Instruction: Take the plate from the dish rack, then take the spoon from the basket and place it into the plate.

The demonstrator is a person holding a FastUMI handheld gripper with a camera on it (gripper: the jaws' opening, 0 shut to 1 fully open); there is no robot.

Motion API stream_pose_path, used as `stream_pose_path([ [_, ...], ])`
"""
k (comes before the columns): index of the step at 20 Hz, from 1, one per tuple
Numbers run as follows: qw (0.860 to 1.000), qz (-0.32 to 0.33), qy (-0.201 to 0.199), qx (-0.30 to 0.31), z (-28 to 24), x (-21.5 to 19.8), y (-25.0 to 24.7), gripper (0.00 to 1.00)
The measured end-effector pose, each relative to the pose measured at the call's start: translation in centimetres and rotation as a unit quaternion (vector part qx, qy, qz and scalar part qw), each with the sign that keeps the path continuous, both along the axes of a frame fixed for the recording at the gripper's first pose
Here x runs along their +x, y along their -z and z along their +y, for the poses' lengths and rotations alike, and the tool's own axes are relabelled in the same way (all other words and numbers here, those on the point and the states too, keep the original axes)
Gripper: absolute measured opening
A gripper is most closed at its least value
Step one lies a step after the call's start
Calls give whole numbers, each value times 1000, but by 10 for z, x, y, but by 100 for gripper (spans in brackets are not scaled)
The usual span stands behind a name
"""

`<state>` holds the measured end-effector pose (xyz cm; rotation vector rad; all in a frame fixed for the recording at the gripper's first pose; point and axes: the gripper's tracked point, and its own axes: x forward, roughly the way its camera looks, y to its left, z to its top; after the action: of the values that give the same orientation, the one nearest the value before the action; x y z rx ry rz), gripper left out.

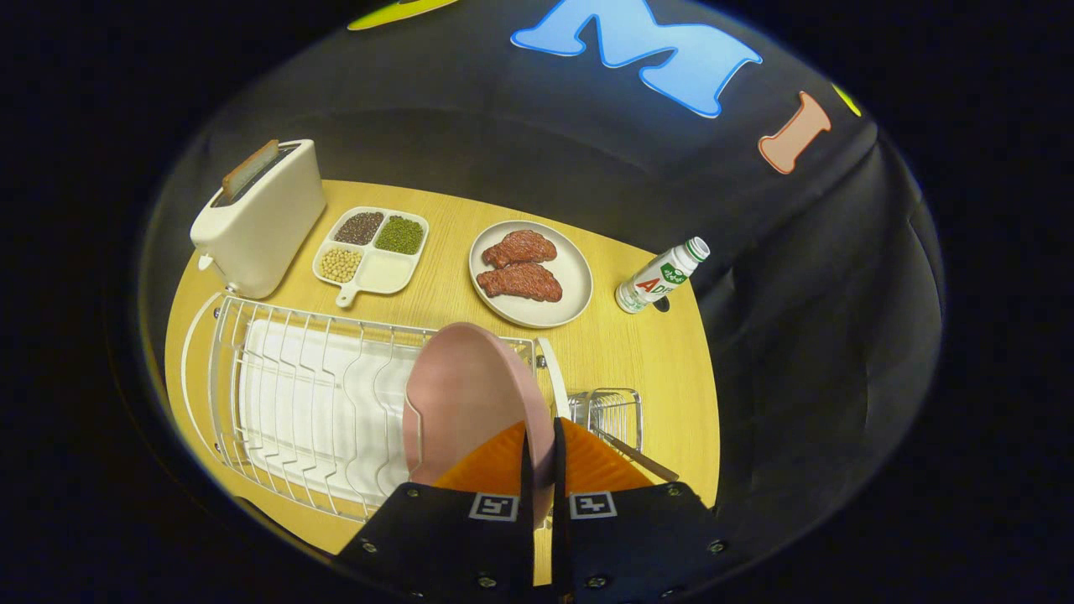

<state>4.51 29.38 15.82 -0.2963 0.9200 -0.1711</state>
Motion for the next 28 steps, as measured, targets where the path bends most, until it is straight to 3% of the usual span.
stream_pose_path([
  [17, 997, -37, -38, -57, 7, 22, -55, 8],
  [22, 995, -58, -78, -3, 7, 3, -83, 8],
  [28, 988, -53, -96, 113, -28, -66, -80, 8],
])
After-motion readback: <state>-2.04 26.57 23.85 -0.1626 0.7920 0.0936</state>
